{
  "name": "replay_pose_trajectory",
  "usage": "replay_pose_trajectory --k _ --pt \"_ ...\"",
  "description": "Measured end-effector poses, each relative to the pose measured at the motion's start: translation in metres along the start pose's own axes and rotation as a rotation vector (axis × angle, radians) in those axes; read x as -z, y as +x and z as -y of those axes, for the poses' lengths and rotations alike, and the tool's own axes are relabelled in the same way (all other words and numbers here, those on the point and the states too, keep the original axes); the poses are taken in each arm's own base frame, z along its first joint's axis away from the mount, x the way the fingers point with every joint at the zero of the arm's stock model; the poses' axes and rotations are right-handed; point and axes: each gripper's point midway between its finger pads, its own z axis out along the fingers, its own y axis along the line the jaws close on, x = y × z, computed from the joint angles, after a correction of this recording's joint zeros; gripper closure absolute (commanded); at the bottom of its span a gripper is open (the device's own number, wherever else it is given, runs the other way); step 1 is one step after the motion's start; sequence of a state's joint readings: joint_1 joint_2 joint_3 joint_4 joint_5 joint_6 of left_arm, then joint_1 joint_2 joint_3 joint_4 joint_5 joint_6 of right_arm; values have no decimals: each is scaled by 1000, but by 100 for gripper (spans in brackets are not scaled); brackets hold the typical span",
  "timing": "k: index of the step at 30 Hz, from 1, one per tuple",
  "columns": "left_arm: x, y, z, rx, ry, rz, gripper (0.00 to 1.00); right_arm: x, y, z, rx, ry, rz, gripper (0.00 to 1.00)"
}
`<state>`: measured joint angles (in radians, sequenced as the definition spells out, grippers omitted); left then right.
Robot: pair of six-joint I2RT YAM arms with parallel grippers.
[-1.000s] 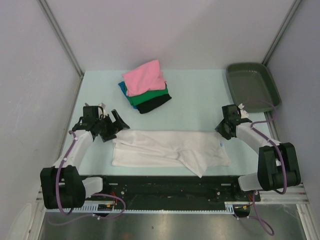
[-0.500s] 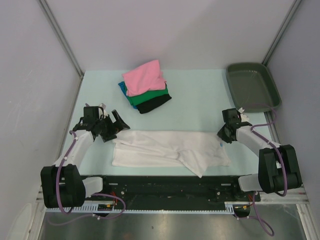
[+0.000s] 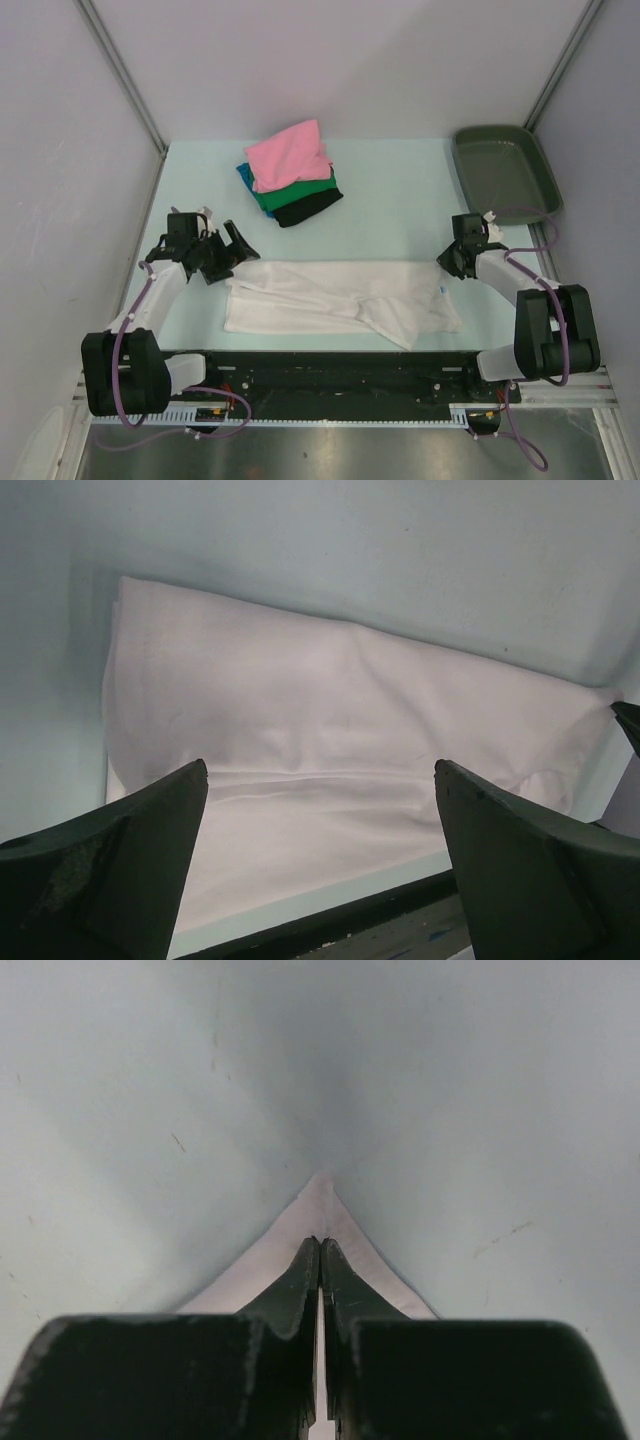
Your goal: Fold and stack the t-shirts
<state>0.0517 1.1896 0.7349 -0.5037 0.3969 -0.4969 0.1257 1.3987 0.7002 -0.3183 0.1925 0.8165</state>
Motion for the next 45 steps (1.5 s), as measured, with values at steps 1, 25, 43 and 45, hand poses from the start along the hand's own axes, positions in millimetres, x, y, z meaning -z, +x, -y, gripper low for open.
replay_pose_trajectory --k 1,25,43,45 --pt "0 0 0 0 0 0 1 -1 -4 0 -13 -2 8 100" --pt "-3 2 -11 0 -41 -14 0 -54 -54 -27 -166 -31 13 100" --pt "18 -26 2 -14 -30 81 0 -30 -111 -44 -167 -52 151 0" --pt "28 -27 11 -29 2 107 0 1 -121 -59 -135 -112 208 0"
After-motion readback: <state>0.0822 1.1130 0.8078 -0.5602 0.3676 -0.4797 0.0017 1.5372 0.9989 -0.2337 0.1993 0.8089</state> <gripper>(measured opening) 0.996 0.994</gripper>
